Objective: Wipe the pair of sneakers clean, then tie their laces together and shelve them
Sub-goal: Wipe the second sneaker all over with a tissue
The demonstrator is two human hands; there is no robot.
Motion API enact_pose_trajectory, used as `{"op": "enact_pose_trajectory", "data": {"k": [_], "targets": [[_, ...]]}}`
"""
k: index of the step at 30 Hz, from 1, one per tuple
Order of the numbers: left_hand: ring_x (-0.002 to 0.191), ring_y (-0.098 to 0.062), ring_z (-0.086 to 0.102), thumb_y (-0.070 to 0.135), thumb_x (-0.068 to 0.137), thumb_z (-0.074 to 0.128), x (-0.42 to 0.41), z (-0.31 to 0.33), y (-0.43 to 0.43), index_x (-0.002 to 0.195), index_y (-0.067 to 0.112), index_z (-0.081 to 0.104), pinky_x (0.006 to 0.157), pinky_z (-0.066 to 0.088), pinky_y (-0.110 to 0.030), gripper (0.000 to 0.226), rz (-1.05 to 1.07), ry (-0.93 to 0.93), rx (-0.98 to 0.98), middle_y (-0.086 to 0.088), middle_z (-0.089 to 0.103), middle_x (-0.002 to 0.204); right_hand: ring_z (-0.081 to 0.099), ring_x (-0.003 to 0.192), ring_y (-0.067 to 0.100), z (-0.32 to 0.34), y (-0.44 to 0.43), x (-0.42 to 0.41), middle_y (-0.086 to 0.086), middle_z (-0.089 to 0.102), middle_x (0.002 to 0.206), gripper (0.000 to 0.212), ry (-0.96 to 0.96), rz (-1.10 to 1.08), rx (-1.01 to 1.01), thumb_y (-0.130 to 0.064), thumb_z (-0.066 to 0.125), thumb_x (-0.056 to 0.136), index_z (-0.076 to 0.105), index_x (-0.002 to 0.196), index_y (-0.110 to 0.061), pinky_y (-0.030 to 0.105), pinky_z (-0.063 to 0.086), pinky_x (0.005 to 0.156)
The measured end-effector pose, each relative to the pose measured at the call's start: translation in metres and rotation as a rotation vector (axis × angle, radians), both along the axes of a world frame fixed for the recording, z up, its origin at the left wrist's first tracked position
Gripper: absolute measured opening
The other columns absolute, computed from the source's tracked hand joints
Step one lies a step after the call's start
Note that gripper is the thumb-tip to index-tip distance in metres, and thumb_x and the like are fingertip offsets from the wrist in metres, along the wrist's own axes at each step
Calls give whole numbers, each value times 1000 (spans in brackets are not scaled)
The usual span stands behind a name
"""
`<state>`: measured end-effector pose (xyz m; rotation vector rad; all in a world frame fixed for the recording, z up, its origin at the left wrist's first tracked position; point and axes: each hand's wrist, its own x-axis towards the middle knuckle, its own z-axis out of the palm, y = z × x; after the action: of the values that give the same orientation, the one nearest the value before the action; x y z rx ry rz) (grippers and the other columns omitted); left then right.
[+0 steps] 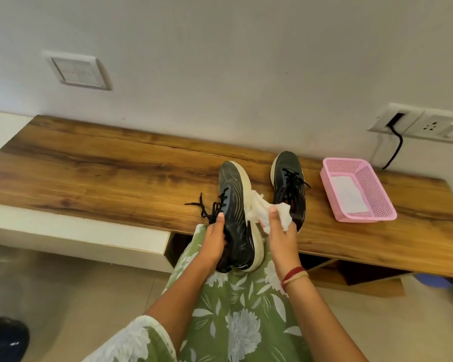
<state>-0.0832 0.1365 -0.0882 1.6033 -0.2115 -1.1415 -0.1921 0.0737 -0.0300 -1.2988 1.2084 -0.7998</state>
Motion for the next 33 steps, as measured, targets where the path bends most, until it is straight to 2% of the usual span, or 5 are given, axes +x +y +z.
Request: {"op": "enact_pose_trajectory", "data": {"k": [13, 18, 24, 29, 33], "targets": [[91, -28, 68, 53, 97, 39, 10, -15, -4, 100, 1, 67, 88, 52, -44, 60, -1, -21, -27, -15, 72, 94, 4, 140, 2, -42, 36, -14, -1, 18, 155, 56, 677, 799, -622, -28, 28, 93, 19, 148, -16, 9, -3, 109], [96, -24, 67, 68, 83, 46, 11, -18, -3, 110, 6, 63, 92, 51, -43, 70, 5, 21, -47, -11, 71, 101, 55, 112, 12, -26, 44, -25, 1, 59, 122, 41, 521, 648, -370, -27, 43, 95, 53, 130, -8, 15, 42, 91], [38, -6, 33, 45, 100, 37, 6, -13, -3, 70, 14, 45, 42, 28, -19, 44, -10, -29, -58, 12, 37, 42, 59, 96, 21, -1, -20, 0, 6, 62, 106, 34, -98, -201, 198, -35, 48, 95, 52, 115, -8, 39, 49, 89], [41, -11, 39, 43, 101, 35, 7, -12, -2, 65, 14, 53, 45, 30, -26, 49, -29, -35, -74, 6, 46, 45, 61, 96, 27, -21, 4, 28, 12, 63, 103, 24, 443, 246, -169, -18, 48, 96, 58, 113, -3, 27, 49, 72], [87, -26, 67, 35, 103, 33, 10, -10, -2, 92, 5, 69, 82, 52, -41, 48, -24, -1, -72, -20, 71, 93, 39, 133, 20, -45, 35, 12, 8, 49, 138, 41, 586, 524, -537, -11, 48, 93, 49, 134, -8, 25, 26, 112]]}}
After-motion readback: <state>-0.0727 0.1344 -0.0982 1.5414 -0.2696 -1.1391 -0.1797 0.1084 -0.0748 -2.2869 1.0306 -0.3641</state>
